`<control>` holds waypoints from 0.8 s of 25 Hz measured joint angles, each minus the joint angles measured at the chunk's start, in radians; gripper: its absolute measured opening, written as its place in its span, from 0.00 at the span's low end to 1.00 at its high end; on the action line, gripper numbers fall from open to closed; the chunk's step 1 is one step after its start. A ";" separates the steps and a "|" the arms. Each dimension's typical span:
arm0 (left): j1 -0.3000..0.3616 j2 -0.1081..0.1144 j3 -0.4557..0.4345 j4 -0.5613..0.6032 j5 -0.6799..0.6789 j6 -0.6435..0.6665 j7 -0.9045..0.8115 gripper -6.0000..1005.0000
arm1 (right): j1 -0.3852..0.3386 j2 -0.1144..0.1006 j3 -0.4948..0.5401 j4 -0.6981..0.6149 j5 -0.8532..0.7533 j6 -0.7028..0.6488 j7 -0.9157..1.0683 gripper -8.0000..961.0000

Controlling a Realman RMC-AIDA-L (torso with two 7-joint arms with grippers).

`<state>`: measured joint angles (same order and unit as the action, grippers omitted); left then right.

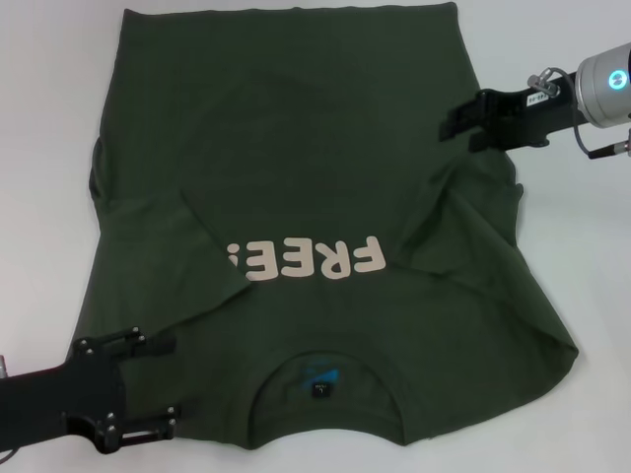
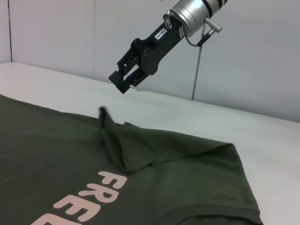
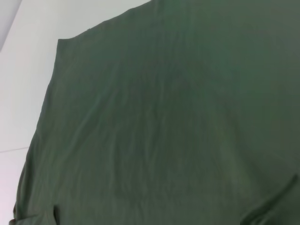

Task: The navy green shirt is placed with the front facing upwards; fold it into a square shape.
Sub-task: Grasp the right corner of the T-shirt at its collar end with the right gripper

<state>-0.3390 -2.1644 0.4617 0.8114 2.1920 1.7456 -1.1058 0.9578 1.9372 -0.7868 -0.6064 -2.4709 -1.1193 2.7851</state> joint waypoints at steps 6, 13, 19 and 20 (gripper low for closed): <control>0.000 0.000 0.000 -0.001 0.000 0.000 -0.002 0.79 | -0.009 0.000 0.004 0.001 0.019 0.011 -0.021 0.51; -0.004 0.010 -0.045 0.017 -0.014 0.057 -0.143 0.79 | -0.083 -0.062 0.021 -0.055 0.059 -0.176 -0.032 0.85; -0.026 0.050 -0.102 0.070 0.007 0.148 -0.438 0.79 | -0.167 -0.077 0.055 -0.140 0.067 -0.371 -0.032 0.93; -0.028 0.057 -0.105 0.082 0.014 0.162 -0.484 0.79 | -0.179 -0.077 0.056 -0.152 0.062 -0.407 -0.032 0.93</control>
<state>-0.3667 -2.1074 0.3567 0.8931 2.2061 1.9079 -1.5901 0.7787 1.8601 -0.7312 -0.7585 -2.4084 -1.5262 2.7533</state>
